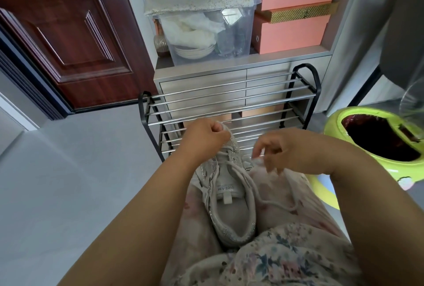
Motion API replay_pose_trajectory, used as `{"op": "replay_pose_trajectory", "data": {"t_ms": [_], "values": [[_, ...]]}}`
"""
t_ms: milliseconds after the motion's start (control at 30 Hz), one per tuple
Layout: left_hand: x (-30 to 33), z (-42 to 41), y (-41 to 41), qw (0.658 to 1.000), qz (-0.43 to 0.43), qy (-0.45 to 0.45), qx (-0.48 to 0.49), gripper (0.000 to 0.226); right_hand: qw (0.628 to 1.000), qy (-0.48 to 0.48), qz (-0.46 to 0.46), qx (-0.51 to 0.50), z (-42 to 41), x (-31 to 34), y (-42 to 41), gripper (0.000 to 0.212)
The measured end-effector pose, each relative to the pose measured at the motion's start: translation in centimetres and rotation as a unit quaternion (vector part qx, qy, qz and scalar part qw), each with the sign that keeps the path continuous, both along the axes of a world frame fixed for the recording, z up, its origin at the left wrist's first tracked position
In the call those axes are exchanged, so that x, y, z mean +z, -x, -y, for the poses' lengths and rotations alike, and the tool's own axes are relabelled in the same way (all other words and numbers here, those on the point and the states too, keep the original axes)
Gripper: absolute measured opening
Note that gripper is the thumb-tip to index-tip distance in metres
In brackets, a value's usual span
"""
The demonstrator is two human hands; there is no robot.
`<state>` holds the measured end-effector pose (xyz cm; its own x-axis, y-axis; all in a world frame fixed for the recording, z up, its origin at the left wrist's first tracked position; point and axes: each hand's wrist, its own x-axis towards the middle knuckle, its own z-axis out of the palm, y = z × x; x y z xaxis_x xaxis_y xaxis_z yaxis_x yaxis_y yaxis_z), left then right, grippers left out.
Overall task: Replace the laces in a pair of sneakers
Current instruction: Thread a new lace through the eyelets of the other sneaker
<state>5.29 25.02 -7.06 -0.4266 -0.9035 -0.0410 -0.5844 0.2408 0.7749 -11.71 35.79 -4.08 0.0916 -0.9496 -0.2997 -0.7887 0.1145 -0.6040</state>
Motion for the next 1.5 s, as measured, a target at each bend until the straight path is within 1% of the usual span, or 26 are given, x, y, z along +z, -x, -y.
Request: {"op": "replay_pose_trajectory", "data": {"t_ms": [100, 167, 233, 267, 300, 367, 467, 567, 600, 633, 667, 700, 733, 767, 800, 833, 900, 933, 1033, 1100, 1133, 1167, 1267, 1333, 1400, 1500], "values": [[1.3, -0.3, 0.3, 0.999, -0.031, -0.018, -0.026, 0.02, 0.984, 0.137, 0.018, -0.115, 1.1, -1.2, 0.0, 0.031], [2.4, -0.8, 0.3, 0.997, -0.04, -0.024, -0.069, 0.023, 0.971, 0.193, 0.048, -0.131, 1.8, -1.8, -0.4, 0.046], [3.7, -1.5, 0.3, 0.991, -0.061, -0.026, -0.12, 0.023, 0.966, 0.205, 0.09, -0.126, 2.2, -2.2, -1.1, 0.051], [4.3, -1.8, 0.3, 0.987, -0.067, -0.019, -0.145, 0.022, 0.964, 0.208, 0.11, -0.12, 2.3, -2.4, -1.5, 0.046], [4.8, -2.1, 0.2, 0.983, -0.067, -0.005, -0.169, 0.022, 0.962, 0.217, 0.123, -0.115, 2.4, -2.6, -1.9, 0.034], [5.5, -2.4, 0.1, 0.977, -0.083, 0.018, -0.196, 0.022, 0.959, 0.234, 0.112, -0.114, 2.5, -2.8, -2.2, 0.007], [6.1, -1.6, -0.4, 0.974, -0.178, 0.021, -0.14, 0.02, 0.964, 0.215, 0.04, -0.15, 2.7, -3.6, -1.0, 0.025], [6.1, -0.1, -1.2, 0.949, -0.307, -0.022, -0.064, 0.026, 0.962, 0.161, -0.071, -0.208, 3.0, -4.4, 1.3, 0.029], [6.1, 0.2, -1.4, 0.941, -0.333, -0.034, -0.042, 0.029, 0.961, 0.14, -0.085, -0.221, 2.9, -4.6, 2.0, 0.031], [6.0, 0.4, -1.4, 0.943, -0.33, -0.035, -0.018, 0.03, 0.962, 0.124, -0.079, -0.231, 3.0, -4.8, 2.4, 0.032], [5.9, 0.5, -1.4, 0.955, -0.297, -0.018, 0.009, 0.025, 0.962, 0.119, -0.042, -0.243, 2.9, -4.8, 2.7, 0.032], [5.7, 0.6, -1.4, 0.97, -0.239, 0.017, 0.04, 0.018, 0.959, 0.123, 0.025, -0.256, 2.9, -4.7, 2.7, 0.032], [5.3, 0.7, -1.3, 0.982, -0.167, 0.058, 0.071, 0.017, 0.948, 0.125, 0.115, -0.268, 2.7, -4.4, 2.5, 0.031], [5.1, 0.6, -1.2, 0.984, -0.104, 0.103, 0.099, 0.024, 0.931, 0.124, 0.21, -0.272, 2.6, -4.0, 2.0, 0.031], [4.9, 0.3, -1.1, 0.98, -0.076, 0.142, 0.116, 0.029, 0.909, 0.123, 0.296, -0.268, 2.5, -3.5, 1.5, 0.032], [4.9, -0.1, -0.9, 0.977, -0.08, 0.161, 0.113, 0.026, 0.887, 0.123, 0.361, -0.261, 2.4, -2.9, 1.1, 0.031], [4.7, -1.1, -0.5, 0.982, -0.12, 0.137, 0.049, 0.008, 0.854, 0.124, 0.443, -0.241, 2.3, -2.0, 0.3, 0.029], [4.6, -1.6, -0.3, 0.988, -0.114, 0.107, -0.001, 0.003, 0.838, 0.124, 0.479, -0.232, 2.3, -1.7, 0.0, 0.028], [3.8, -3.0, 0.1, 0.986, -0.02, 0.038, -0.162, 0.011, 0.776, 0.126, 0.575, -0.228, 2.4, -1.2, -0.6, 0.026], [3.1, -3.4, 0.4, 0.978, 0.006, 0.042, -0.203, 0.02, 0.759, 0.138, 0.594, -0.228, 2.4, -1.1, -0.8, 0.025], [2.9, -3.4, 0.4, 0.979, -0.012, 0.037, -0.198, 0.024, 0.765, 0.143, 0.587, -0.224, 2.4, -1.2, -0.9, 0.024], [3.0, -3.3, 0.5, 0.983, -0.043, 0.022, -0.179, 0.026, 0.78, 0.146, 0.569, -0.218, 2.4, -1.3, -0.8, 0.023], [3.7, -2.8, 0.3, 0.985, -0.141, -0.005, -0.101, 0.023, 0.873, 0.136, 0.429, -0.19, 2.0, -2.0, -0.9, 0.027], [4.1, -2.7, 0.2, 0.983, -0.163, -0.009, -0.086, 0.02, 0.913, 0.124, 0.359, -0.148, 1.6, -2.2, -1.3, 0.014], [4.4, -2.9, 0.2, 0.983, -0.162, -0.006, -0.087, 0.02, 0.927, 0.131, 0.324, -0.133, 1.6, -2.4, -1.5, 0.008], [3.9, -2.8, 0.0, 0.985, -0.159, -0.002, -0.062, 0.023, 0.931, 0.154, 0.293, -0.152, 1.9, -2.8, -1.6, 0.01]]}}
